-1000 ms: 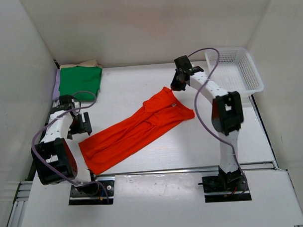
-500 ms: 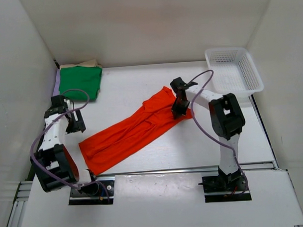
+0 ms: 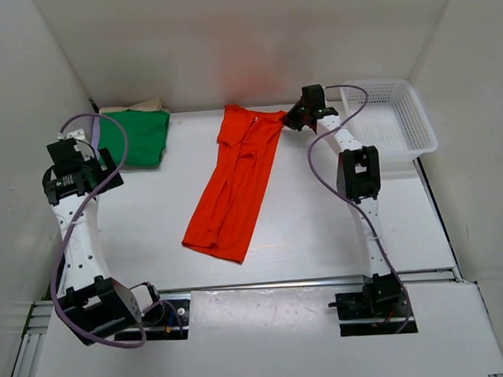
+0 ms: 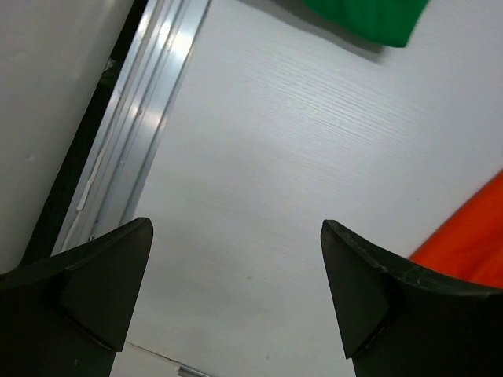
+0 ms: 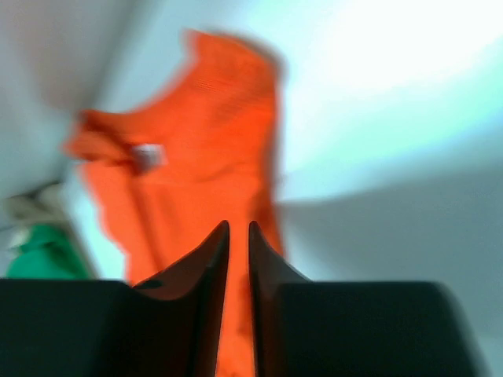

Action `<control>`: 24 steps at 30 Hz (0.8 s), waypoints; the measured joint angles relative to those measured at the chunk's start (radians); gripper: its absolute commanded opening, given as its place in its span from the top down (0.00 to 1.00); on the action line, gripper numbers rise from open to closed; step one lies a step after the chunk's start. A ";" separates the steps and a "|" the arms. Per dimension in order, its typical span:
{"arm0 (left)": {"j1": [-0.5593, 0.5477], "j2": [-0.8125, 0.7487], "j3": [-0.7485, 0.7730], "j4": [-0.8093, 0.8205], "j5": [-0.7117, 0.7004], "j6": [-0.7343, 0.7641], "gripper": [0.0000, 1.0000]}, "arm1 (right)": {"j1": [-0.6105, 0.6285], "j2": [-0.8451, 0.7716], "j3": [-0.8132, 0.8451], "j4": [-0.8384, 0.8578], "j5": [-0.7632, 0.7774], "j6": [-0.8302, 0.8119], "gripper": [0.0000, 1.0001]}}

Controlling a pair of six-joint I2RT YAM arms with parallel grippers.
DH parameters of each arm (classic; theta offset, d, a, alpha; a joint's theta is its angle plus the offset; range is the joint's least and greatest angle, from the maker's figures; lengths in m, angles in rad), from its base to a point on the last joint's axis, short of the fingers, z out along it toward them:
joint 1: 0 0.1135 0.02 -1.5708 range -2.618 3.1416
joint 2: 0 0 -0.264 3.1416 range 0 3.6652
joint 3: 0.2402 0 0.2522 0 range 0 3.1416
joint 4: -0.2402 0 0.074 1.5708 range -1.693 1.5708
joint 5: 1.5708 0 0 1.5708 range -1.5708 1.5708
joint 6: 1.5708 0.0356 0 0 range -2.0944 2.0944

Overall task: Fold and stack the t-shirts
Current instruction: Rotate the tshirt 90 degrees

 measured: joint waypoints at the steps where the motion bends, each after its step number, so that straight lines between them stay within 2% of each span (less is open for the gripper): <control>1: -0.021 -0.010 -0.001 -0.002 0.002 0.000 0.00 | -0.006 -0.002 0.000 0.049 -0.021 -0.002 0.72; 3: -0.074 -0.024 -0.009 -0.003 0.001 0.000 0.00 | -0.006 -0.035 -0.020 0.116 -0.062 -0.017 0.65; 5: -0.133 -0.037 -0.029 -0.003 -0.013 0.000 0.00 | 0.006 -0.150 -0.165 0.169 -0.093 -0.068 0.61; 9: -0.224 -0.052 -0.067 -0.031 -0.075 0.001 0.00 | 0.067 -0.508 -0.535 0.139 -0.114 -0.182 0.53; 15: -0.263 -0.115 -0.123 -0.086 -0.104 0.000 0.00 | 0.244 -0.993 -1.003 0.129 -0.105 -0.252 0.51; 18: -0.284 -0.199 -0.224 -0.097 -0.090 0.000 0.00 | 0.378 -1.051 -1.190 0.127 -0.099 -0.210 0.49; 21: -0.346 -0.266 -0.354 -0.106 -0.077 0.000 0.03 | 0.518 -0.998 -1.328 0.114 -0.084 -0.129 0.48; 24: -0.421 -0.307 -0.470 -0.112 -0.072 0.000 0.04 | 0.599 -0.970 -1.423 0.118 -0.089 -0.049 0.48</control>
